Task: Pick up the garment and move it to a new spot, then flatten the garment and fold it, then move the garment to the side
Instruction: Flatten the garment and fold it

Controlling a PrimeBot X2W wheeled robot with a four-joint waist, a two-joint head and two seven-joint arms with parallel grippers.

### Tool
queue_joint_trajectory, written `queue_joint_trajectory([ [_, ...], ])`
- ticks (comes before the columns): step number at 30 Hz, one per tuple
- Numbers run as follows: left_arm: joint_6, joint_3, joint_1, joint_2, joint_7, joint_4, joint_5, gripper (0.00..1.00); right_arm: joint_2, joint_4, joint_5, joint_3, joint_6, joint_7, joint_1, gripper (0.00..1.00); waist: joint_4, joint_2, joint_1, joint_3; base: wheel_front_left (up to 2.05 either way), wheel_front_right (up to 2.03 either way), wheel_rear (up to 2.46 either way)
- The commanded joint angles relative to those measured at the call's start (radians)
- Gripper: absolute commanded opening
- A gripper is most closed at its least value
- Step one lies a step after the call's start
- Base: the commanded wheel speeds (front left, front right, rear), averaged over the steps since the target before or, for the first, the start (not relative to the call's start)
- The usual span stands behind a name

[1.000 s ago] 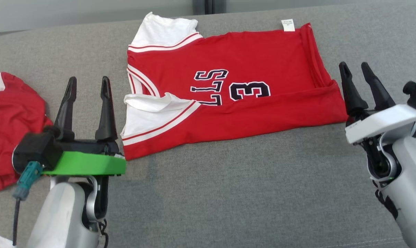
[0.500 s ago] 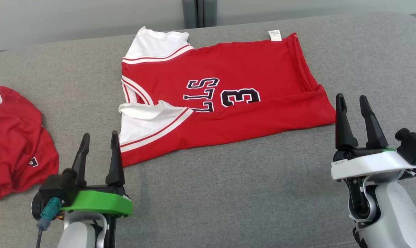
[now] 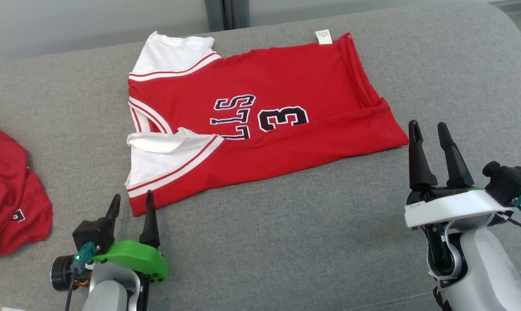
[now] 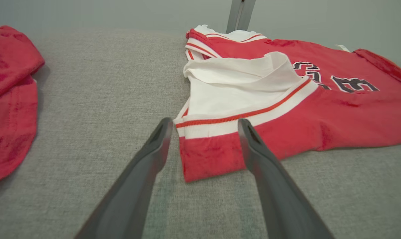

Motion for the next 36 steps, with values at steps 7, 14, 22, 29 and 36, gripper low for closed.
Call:
queue_joint_trajectory([
  [7,0.031,0.016,-0.068,0.012,0.0,0.141,0.026,1.0,-0.01,0.002,0.022,0.022,0.0,-0.003,-0.018,1.0,-0.035,0.0,0.0,0.026,0.0,0.0,0.0],
  [14,0.037,0.013,-0.103,0.017,0.001,0.223,0.036,1.0,-0.013,-0.004,0.017,0.018,0.0,-0.003,-0.018,1.0,-0.037,0.0,0.0,0.031,0.0,0.0,0.0],
  [22,0.0,0.009,-0.11,0.013,0.0,0.125,0.042,0.0,-0.035,0.101,0.017,0.015,0.0,-0.003,-0.02,1.0,0.007,0.0,0.0,0.027,0.0,0.0,0.0],
  [29,-0.034,-0.04,-0.067,0.005,0.0,-0.038,0.052,0.0,-0.059,0.327,-0.034,-0.044,0.0,0.034,-0.12,1.0,0.067,0.0,0.0,0.043,0.0,0.0,0.0],
  [36,-0.041,-0.101,-0.044,0.003,0.0,-0.115,0.034,0.0,-0.049,0.532,-0.012,-0.125,0.0,0.102,-0.248,1.0,0.116,0.0,0.0,0.072,0.0,0.0,0.0],
])
